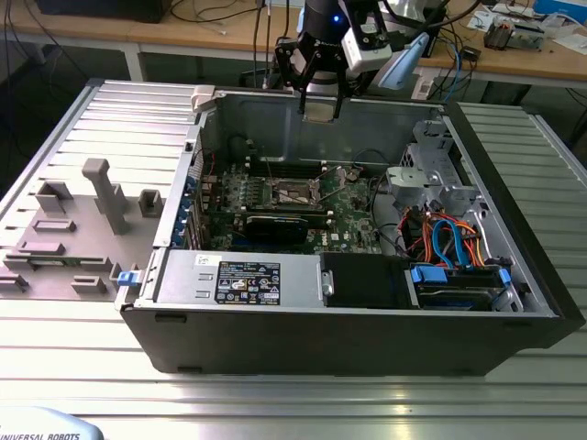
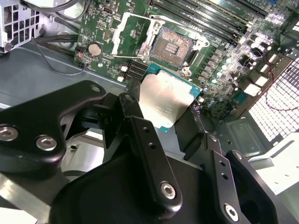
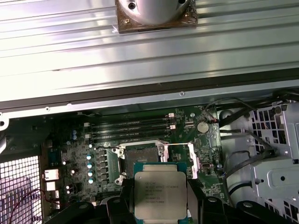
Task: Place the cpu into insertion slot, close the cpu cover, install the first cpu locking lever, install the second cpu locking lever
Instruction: 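Place the cpu into insertion slot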
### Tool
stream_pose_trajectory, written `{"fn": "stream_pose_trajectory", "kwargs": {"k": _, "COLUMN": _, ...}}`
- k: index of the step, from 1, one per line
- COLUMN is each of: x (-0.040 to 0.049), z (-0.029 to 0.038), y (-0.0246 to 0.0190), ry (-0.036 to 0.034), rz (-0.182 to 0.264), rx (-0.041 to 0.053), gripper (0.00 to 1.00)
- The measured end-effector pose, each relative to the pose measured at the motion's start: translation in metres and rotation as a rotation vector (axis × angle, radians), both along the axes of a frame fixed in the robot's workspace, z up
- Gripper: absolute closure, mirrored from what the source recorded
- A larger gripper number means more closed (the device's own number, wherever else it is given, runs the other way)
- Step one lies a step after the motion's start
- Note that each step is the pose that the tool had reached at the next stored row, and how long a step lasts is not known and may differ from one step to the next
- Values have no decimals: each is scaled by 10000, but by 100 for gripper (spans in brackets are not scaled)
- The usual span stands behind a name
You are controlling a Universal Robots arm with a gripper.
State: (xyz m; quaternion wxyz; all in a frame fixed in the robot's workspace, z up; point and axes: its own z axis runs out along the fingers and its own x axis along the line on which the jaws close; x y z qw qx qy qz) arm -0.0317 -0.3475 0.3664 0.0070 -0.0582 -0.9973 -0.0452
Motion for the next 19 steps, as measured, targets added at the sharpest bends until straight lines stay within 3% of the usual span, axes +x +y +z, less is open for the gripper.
{"fn": "stream_pose_trajectory", "kwargs": {"k": 19, "x": 0, "z": 0, "y": 0, "ry": 1, "rz": -109, "rx": 0, "gripper": 46}}
